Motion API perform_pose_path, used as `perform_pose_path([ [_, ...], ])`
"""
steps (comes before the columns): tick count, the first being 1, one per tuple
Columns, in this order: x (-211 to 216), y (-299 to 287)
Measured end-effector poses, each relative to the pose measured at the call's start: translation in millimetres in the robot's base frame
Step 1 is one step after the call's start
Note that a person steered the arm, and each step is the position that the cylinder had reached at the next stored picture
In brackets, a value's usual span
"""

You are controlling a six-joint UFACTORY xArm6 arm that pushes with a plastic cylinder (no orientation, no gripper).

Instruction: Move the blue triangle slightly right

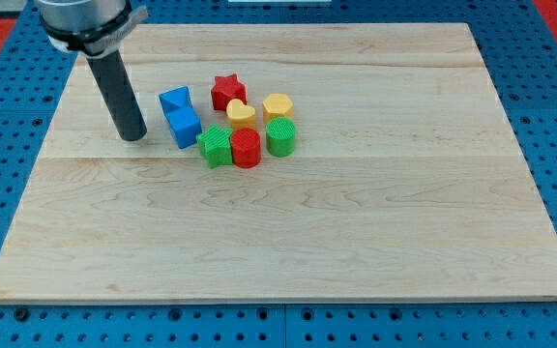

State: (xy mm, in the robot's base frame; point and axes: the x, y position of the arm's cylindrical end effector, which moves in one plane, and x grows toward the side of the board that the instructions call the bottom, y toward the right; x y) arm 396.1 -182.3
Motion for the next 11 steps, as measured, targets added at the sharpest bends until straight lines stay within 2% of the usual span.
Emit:
perform_pose_path([
  [2,-23,2],
  [11,-36,37],
])
